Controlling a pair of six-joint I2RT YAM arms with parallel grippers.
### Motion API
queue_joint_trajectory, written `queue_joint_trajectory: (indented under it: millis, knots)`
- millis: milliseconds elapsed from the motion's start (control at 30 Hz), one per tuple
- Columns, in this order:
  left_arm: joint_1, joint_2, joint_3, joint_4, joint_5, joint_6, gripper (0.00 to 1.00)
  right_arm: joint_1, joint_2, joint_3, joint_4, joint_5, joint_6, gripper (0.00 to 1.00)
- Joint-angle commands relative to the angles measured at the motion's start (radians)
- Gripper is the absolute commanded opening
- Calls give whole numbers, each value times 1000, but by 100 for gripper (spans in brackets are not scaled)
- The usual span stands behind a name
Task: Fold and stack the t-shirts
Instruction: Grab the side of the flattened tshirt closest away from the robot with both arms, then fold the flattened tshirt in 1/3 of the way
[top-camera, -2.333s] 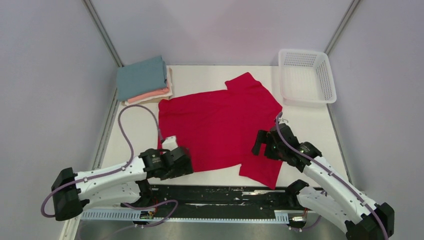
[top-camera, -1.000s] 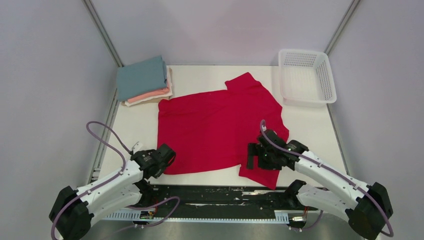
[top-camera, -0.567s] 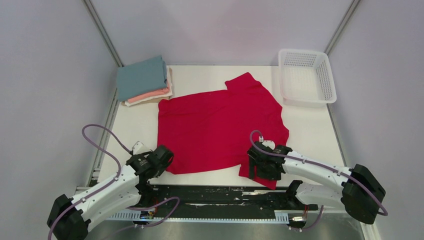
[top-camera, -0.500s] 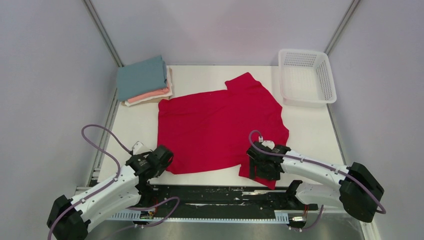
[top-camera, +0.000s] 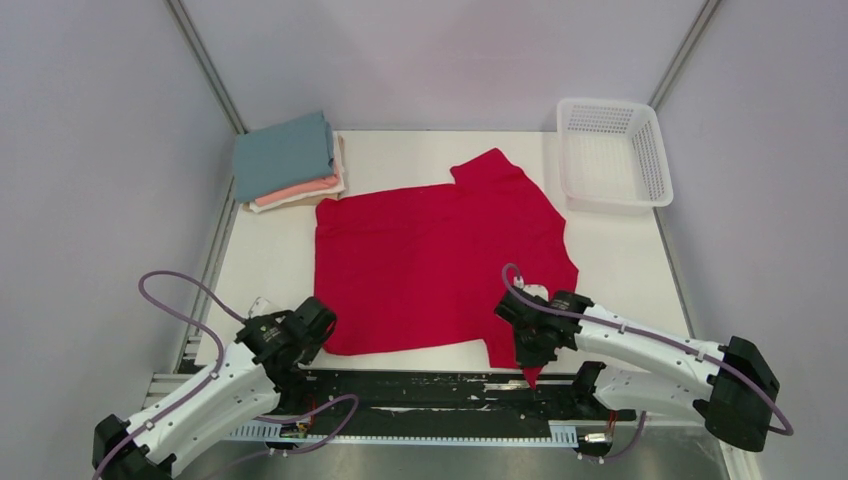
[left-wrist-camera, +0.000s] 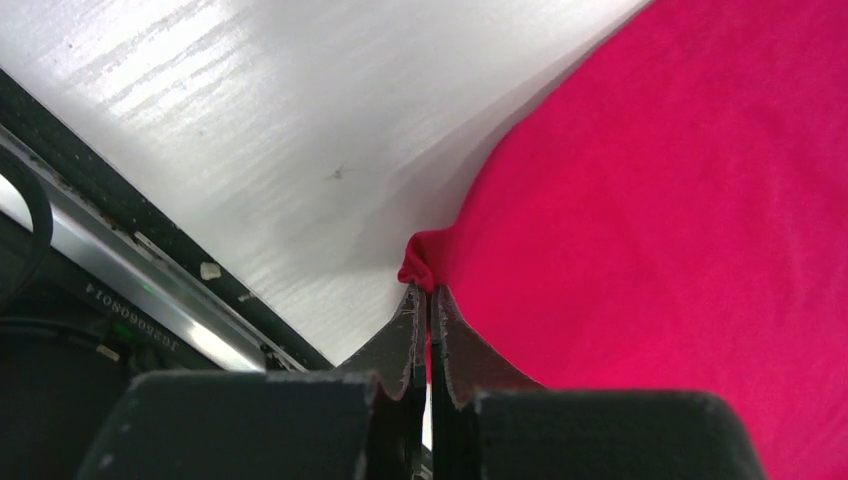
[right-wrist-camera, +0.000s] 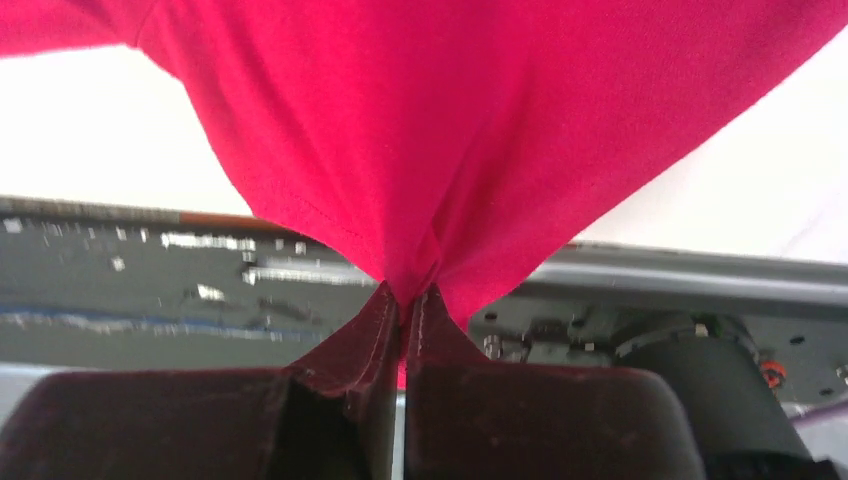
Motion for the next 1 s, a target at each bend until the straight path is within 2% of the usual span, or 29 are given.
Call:
queue_joint_trajectory:
  millis: [0,167,300,400,667,967]
  knots:
    - [3,-37,66,-132,23,-69,0,105,-13,63,-184,-85,42,0]
    - [3,-110,67,-133,87,-23,0,138,-47,67,-228,-110,84,0]
    - [3,-156,56,-99,37,-3,0,111,-8,124,-201,9,59,0]
    - [3,-164,67,-28,-12,51,0,33,8,178,-159,96,5,0]
    - [24,-78,119,69,-133,93,0,-248,51,271,86,115,-245,0]
    - [254,85,154,316,-38,327,0,-431,231,403,225,87,-421,0]
